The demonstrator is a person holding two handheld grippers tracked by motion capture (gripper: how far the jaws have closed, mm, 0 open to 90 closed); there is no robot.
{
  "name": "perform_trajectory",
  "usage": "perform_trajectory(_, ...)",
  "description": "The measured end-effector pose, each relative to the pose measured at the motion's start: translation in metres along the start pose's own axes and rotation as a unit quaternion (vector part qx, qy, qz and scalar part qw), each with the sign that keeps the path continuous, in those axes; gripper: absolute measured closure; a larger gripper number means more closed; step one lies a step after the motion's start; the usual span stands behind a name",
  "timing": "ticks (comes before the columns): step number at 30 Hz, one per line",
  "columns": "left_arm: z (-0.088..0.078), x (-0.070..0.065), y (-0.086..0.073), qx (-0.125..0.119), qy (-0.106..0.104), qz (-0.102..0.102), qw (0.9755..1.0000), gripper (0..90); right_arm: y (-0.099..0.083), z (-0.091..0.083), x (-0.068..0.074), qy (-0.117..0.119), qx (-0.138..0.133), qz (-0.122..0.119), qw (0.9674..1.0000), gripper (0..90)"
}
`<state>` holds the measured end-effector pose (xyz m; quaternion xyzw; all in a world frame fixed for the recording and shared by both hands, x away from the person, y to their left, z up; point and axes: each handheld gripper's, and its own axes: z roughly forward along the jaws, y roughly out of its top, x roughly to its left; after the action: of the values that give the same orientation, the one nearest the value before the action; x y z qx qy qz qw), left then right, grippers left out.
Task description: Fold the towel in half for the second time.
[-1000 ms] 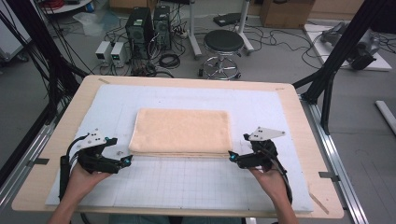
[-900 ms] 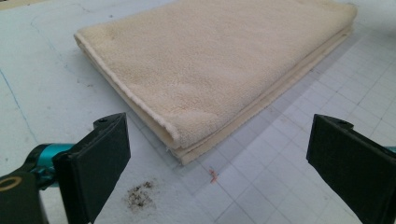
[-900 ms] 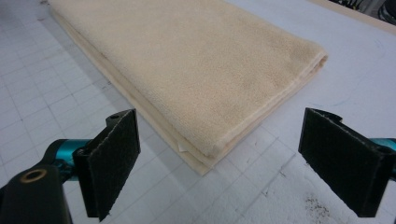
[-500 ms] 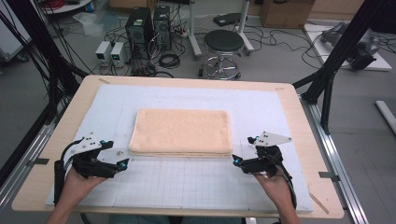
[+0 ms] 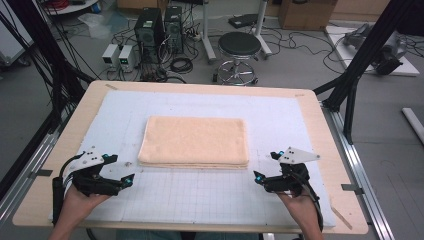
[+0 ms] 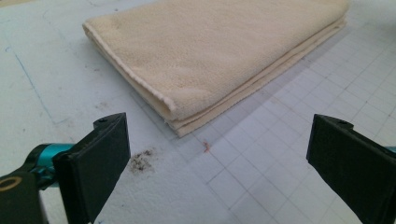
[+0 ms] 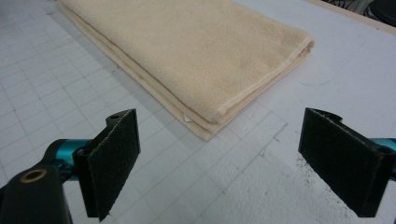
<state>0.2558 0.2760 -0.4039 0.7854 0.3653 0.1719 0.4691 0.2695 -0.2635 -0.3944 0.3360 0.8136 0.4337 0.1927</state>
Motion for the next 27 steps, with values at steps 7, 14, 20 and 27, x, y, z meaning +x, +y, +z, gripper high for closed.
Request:
perform_trajectory(7, -0.008, -0.003, -0.005, -0.001, 0.005, -0.002, 1.0000, 6.7, -0.005, -0.004, 0.001, 0.002, -0.005, 0.001, 1.0000, 11.9)
perform_trajectory(14, -0.015, -0.005, -0.010, -0.003, 0.006, -0.010, 0.9999, 6.7, -0.010, -0.009, 0.002, -0.001, -0.003, 0.008, 1.0000, 11.9)
perform_trajectory(20, -0.019, -0.006, -0.013, -0.002, 0.010, -0.010, 0.9999, 6.7, -0.016, -0.013, 0.002, -0.002, -0.001, 0.010, 0.9999, 11.9)
perform_trajectory(27, -0.021, -0.009, -0.015, 0.002, 0.013, -0.004, 0.9999, 6.7, -0.020, -0.019, 0.005, -0.001, 0.001, 0.013, 0.9999, 11.9)
